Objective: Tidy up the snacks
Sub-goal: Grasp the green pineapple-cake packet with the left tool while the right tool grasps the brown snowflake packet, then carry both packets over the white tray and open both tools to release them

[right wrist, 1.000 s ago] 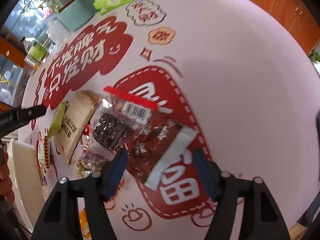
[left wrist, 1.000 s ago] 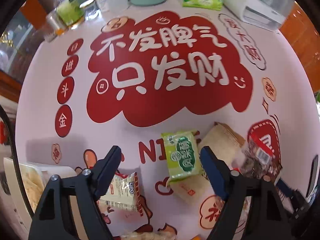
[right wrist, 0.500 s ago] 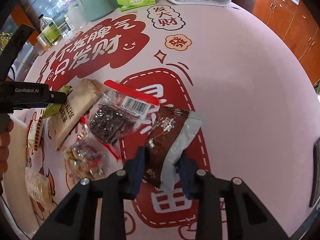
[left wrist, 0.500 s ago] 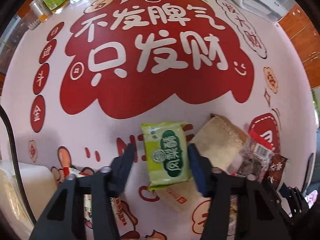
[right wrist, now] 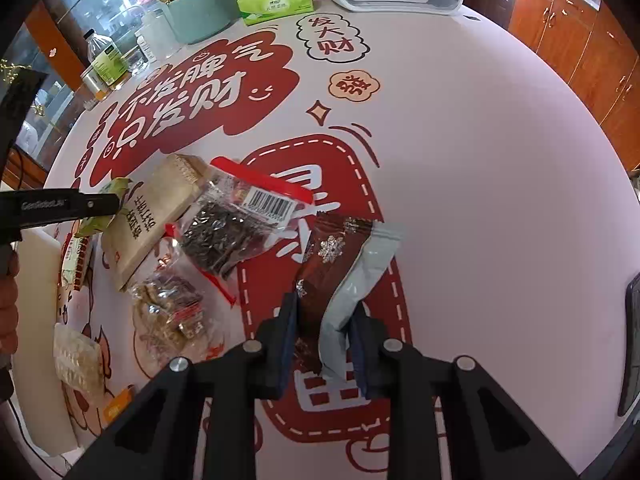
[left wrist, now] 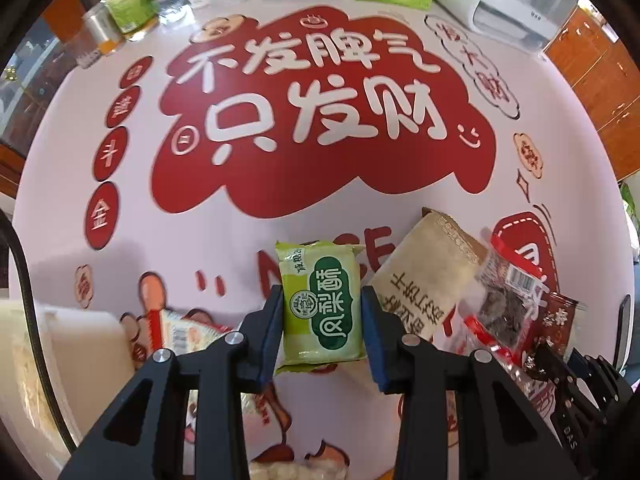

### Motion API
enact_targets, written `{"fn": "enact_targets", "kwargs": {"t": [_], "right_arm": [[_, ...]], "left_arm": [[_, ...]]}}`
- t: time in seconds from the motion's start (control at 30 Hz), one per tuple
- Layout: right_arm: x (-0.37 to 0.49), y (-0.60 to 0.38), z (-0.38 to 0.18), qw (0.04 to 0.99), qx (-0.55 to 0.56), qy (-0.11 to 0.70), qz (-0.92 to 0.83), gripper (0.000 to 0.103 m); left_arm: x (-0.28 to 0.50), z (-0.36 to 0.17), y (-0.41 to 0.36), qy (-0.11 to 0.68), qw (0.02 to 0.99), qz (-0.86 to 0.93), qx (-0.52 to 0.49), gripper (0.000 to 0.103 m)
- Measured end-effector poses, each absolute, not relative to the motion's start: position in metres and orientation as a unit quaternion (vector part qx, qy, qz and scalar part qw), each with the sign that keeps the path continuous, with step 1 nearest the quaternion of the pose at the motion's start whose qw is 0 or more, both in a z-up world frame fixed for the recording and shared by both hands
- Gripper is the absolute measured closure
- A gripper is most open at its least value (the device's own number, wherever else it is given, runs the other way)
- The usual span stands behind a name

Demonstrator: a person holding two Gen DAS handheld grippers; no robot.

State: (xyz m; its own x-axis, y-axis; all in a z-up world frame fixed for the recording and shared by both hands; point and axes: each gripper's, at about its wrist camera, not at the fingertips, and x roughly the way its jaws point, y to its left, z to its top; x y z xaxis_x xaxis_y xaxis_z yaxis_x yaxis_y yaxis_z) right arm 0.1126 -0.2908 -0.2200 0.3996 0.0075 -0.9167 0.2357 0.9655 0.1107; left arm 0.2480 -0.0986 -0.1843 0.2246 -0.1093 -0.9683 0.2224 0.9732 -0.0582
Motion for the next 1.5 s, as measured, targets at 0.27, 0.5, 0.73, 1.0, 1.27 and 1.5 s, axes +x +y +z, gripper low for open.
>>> {"fn": "enact_targets", "kwargs": {"t": [0.27, 0.5, 0.73, 1.0, 1.27, 1.5], "right_arm": [[0.106, -0.272, -0.194, 0.843, 0.095, 0.527, -0.054, 0.081], [0.089, -0.235, -0.15, 0.865, 0.075, 0.496, -0.026, 0.082], [0.064, -0.185, -0.104, 0.888, 0.064, 0.456, 0.009, 0.082], [0.036, -0.114, -0.067, 0.905, 0.041, 0.421, 0.051, 0.082], [0.022, -0.037, -0.047, 0.912, 0.005, 0.402, 0.084, 0.082], [0.021, 0.028, -0.032, 0.918, -0.031, 0.382, 0.108, 0.082]], "left_arm": [[0.207, -0.124, -0.095, 0.594, 0.789, -0.145, 0.055, 0.068], [0.161, -0.07, -0.091, 0.568, 0.796, -0.206, 0.046, 0.068], [0.117, -0.033, -0.064, 0.537, 0.806, -0.243, 0.051, 0.068], [0.074, -0.004, 0.003, 0.504, 0.831, -0.226, 0.068, 0.068], [0.048, 0.001, 0.089, 0.483, 0.856, -0.168, 0.075, 0.068], [0.041, -0.014, 0.156, 0.483, 0.865, -0.11, 0.073, 0.068]]}}
